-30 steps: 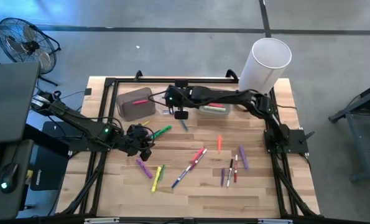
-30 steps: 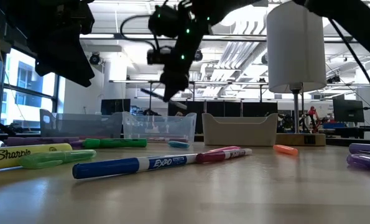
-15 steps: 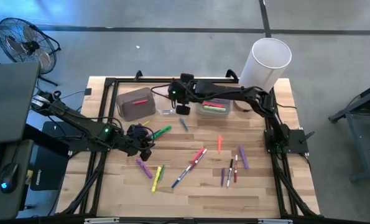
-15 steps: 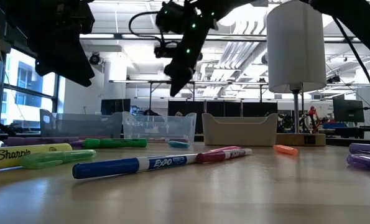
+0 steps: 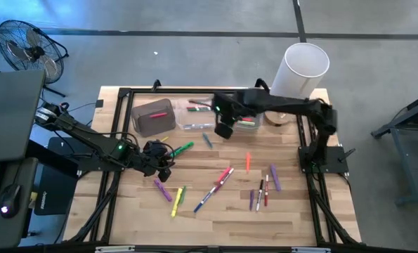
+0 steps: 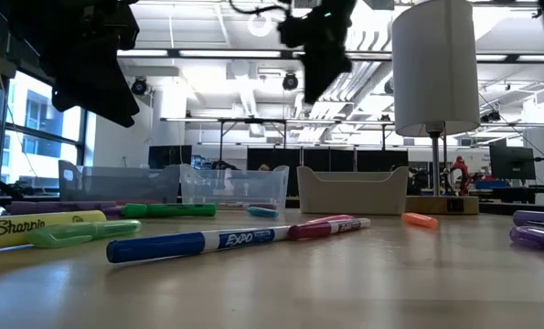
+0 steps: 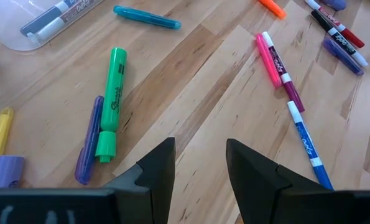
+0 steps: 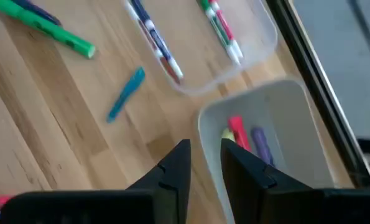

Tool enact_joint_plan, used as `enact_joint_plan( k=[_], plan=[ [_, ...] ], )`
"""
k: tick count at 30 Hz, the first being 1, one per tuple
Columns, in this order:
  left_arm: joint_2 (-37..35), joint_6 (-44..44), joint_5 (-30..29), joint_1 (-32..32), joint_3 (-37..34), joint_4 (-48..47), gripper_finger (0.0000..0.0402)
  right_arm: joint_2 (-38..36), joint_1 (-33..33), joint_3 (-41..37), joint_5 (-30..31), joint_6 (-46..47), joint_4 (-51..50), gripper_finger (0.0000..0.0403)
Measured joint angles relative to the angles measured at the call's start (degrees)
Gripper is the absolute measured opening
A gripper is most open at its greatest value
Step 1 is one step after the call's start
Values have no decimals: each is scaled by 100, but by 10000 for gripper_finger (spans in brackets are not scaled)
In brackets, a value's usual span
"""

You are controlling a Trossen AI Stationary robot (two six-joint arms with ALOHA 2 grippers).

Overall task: Pick & Place Markers
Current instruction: Put the violet highlighter pen into the gray bin

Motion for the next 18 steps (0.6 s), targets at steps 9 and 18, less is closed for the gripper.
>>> enact_joint_plan(
  k=[9, 18],
  plan=[
    [0, 1, 5, 0, 0, 6, 140, -2119, 1047, -2822, 165, 2861, 433, 77],
    [0, 0, 7, 0, 0, 4, 140, -3485, 2886, -4566, 177, 6577, 222, 62]
  ],
)
